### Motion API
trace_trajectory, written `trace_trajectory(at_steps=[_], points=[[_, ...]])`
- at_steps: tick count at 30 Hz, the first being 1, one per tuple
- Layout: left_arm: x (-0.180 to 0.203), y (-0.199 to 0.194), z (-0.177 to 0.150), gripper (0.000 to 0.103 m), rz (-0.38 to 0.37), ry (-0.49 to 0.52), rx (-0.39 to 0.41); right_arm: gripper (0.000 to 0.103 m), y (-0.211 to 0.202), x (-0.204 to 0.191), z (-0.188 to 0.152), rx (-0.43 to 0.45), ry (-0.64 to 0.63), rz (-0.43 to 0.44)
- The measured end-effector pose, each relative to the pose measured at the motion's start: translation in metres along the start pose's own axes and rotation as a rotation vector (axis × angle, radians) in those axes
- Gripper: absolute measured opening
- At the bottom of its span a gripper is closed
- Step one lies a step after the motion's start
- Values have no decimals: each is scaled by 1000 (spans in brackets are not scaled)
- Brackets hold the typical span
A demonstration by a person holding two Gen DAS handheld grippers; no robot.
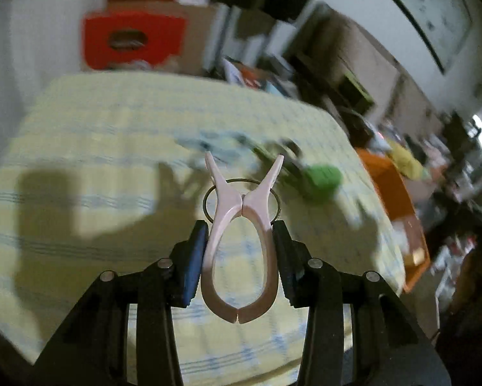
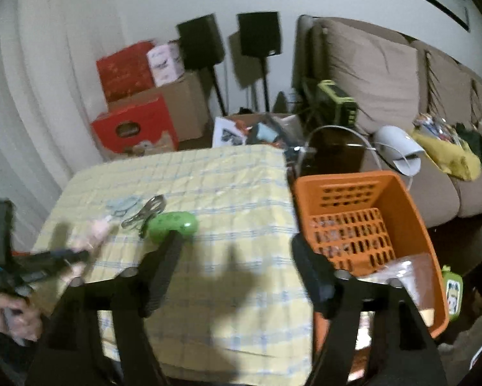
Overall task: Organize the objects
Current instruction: 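Grasp the pink clip on the table with the left gripper, then grasp the grey clip on the table with the right gripper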
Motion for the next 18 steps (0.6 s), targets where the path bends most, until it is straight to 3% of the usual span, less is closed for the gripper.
trace_trajectory(at_steps=[3, 6, 9, 15, 18], points=[[-24, -18, 8, 38, 76, -46, 75, 82, 36, -30, -8, -89, -77, -44], [-46, -25, 10, 38, 114, -102, 115, 82, 51, -76, -12, -116, -119, 52], [-62, -28, 9, 38, 120, -118, 133, 82, 64, -111, -12, -139, -156, 98], [-94, -40, 6, 38, 158, -167, 177, 84, 96, -161, -8, -175, -219, 113], [-108, -43, 2, 38, 132, -207, 182, 87, 113, -182, -7, -196, -273, 108]])
Point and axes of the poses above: each gripper's, at about its wrist camera, not at the fingertips, and y roughly the way its jaws point, x to its right, z to its top, the point moved 6 cm from there along y, roughly the way its jaws point, and after that the axes turned 4 degrees about y, right-handed, at the moved point
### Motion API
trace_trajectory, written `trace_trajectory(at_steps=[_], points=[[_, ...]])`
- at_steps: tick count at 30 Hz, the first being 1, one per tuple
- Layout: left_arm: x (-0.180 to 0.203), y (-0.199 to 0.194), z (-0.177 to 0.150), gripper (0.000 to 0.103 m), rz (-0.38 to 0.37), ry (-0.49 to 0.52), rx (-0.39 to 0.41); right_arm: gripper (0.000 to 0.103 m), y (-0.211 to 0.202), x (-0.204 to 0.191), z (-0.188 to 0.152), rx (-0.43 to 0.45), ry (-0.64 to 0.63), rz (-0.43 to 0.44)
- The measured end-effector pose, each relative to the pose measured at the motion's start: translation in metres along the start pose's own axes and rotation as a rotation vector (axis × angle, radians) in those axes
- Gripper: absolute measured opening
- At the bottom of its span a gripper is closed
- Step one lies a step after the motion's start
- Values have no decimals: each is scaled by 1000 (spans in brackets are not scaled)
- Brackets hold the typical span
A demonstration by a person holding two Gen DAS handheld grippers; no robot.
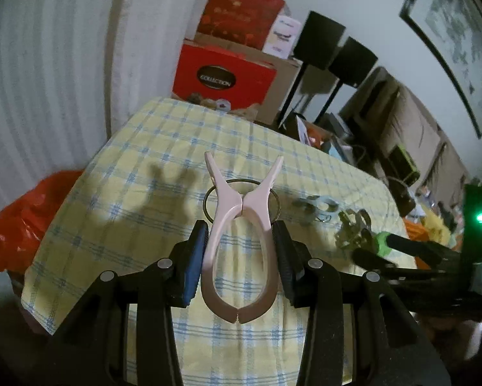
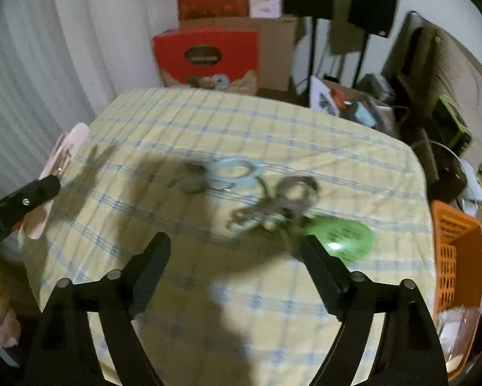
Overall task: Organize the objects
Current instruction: 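Grasp the grey clip on the table with the right gripper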
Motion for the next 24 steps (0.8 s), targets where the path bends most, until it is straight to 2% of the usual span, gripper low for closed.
trace_trajectory(at_steps=[1, 2, 3, 7, 10, 14, 16, 19, 20, 21, 24], points=[[-3, 0, 1, 38, -3, -5, 3, 88, 6, -6, 4, -3, -29, -9], [-6, -1, 2, 38, 2, -6, 7, 93, 14, -13, 10, -10, -77, -17], [-9, -2, 2, 38, 10, -3, 10, 103, 22, -18, 15, -27, -116, -21], [-20, -6, 3, 38, 20, -23, 27, 102, 57, -22, 37, -100, -216, -102], [-24, -5, 3, 38, 25, -24, 28, 103, 79, -17, 52, -138, -193, -119], [-29, -5, 4, 38, 8, -32, 29, 102, 108, -12, 54, -232, -135, -90], [-32, -5, 4, 38, 14, -36, 30, 102, 111, -9, 53, -242, -109, -67], [-32, -5, 3, 38, 30, -28, 32, 97, 113, -6, 52, -250, -59, -2], [-31, -5, 4, 38, 33, -22, 35, 91, 112, -6, 53, -234, -64, -4], [-29, -5, 4, 38, 33, -19, 35, 80, 109, -7, 53, -222, -74, 8], [-26, -4, 4, 38, 51, -6, 25, 79, 106, -12, 52, -226, -93, 12]])
Point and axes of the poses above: each gripper's, at about its wrist camera, not at the fingertips, and y roughly the way its jaws point, x to its right, z to its top, the point moved 6 cm from there along y, roughly the way its jaws point, and after that the axes turned 4 degrees about y, right-handed, at the moved point
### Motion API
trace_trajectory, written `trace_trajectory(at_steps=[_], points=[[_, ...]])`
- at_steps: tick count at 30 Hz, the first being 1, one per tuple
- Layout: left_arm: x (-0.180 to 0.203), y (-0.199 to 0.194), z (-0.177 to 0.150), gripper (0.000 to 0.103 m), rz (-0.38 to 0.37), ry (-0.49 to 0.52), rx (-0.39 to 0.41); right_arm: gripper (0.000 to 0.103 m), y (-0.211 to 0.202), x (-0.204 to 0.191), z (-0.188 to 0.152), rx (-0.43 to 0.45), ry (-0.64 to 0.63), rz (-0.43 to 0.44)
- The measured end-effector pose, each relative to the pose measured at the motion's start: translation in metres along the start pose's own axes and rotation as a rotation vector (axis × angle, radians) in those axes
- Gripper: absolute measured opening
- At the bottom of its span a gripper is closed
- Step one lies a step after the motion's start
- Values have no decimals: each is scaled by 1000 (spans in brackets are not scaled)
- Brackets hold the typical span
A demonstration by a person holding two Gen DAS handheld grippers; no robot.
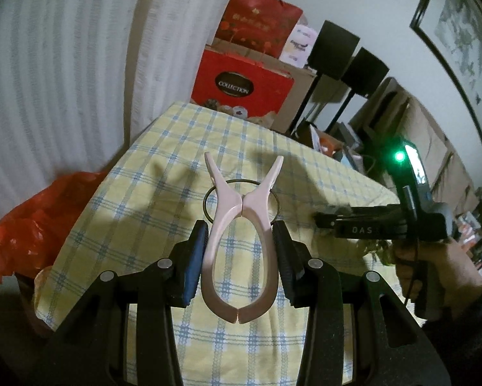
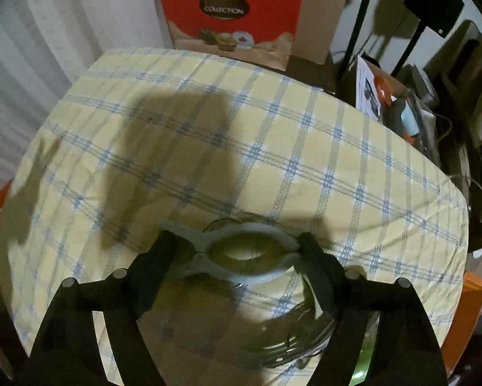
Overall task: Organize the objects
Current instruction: 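Grasp the grey clip on the table with the right gripper, then lift the pink clip with the left gripper while the right gripper lifts the grey clip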
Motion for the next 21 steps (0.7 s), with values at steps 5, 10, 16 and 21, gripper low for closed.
trace_trajectory(at_steps=[5, 10, 16, 21], points=[[5, -13, 5, 38, 38, 23, 21, 75, -24, -12, -6, 62, -43, 17], [8, -21, 4, 38, 82, 41, 18, 75, -58, -23, -18, 127, -28, 49], [1, -38, 4, 38, 8, 0, 0, 75, -111, -27, -59, 245, -18, 80], [1, -50, 1, 38, 28, 18, -16, 75, -155, -14, -107, 358, -20, 11]])
Point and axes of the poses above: each gripper's, at about its wrist camera, not at the fingertips, and y roughly the way its jaws point, x to its right, z to its top, the point moved 6 cm from there along y, roughly the way its jaws point, and after that the axes turned 4 degrees about y, right-handed, at the moved point
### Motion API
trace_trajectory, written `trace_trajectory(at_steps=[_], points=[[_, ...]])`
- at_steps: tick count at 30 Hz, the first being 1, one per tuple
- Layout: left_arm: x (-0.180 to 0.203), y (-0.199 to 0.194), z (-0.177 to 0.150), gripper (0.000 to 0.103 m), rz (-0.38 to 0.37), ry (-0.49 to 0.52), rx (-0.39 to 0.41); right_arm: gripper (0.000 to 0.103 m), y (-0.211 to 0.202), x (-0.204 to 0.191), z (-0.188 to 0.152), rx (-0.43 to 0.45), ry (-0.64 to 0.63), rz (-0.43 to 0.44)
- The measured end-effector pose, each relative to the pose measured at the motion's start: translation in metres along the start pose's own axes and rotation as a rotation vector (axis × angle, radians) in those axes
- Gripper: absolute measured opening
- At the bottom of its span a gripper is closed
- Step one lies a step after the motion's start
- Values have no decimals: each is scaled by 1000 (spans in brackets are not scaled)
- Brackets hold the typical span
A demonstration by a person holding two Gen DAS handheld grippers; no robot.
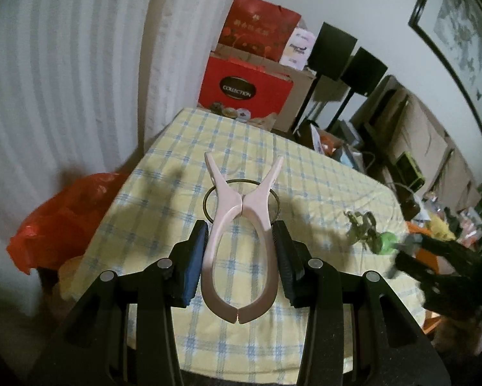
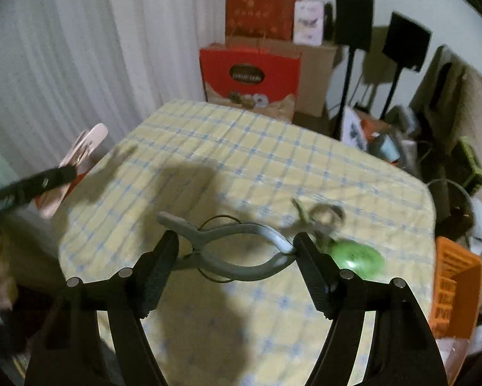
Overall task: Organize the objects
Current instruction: 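Lift the pink clip with the left gripper while the right gripper lifts the grey clip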
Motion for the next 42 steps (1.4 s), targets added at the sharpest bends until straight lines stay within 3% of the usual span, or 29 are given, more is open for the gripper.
trace_trajectory(at_steps=[2, 8, 14, 18, 21, 23, 26, 28, 31, 34, 38, 42], points=[[7, 0, -2, 38, 17, 22, -11, 75, -19, 5, -8, 48, 2, -46], [35, -4, -5, 38, 59, 76, -20, 75, -64, 11, -18, 148, 43, -1], [64, -19, -5, 38, 112, 180, 2, 75, -106, 29, -43, 254, 107, -22], [74, -27, -2, 38, 94, 138, 13, 75, -123, 46, -62, 267, 129, -18], [75, -39, 0, 38, 107, 77, 76, 75, -130, 56, -81, 247, 150, 38], [84, -41, 0, 38, 145, 87, 102, 75, -136, 63, -93, 234, 153, 43], [98, -40, 0, 38, 141, 99, 103, 75, -144, 78, -108, 237, 155, 25], [115, -36, -3, 38, 149, 152, 87, 75, -147, 85, -117, 243, 162, 23], [144, -37, -12, 38, 242, 287, 106, 75, -147, 100, -136, 255, 201, 23], [164, -34, -18, 38, 211, 287, 92, 75, -141, 116, -148, 239, 271, 40], [175, -28, -21, 38, 160, 204, 74, 75, -153, 125, -143, 274, 196, -15], [182, -27, -19, 38, 155, 172, 86, 75, -166, 132, -138, 304, 197, -7]])
Point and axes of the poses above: each gripper's, at about its wrist camera, not at the fingertips, and y roughly the way its jaws point, x to its right, z to its top, the point moved 6 cm from there along y, roughly the way its jaws point, and after that the axes turned 4 degrees about y, right-handed, at the moved point
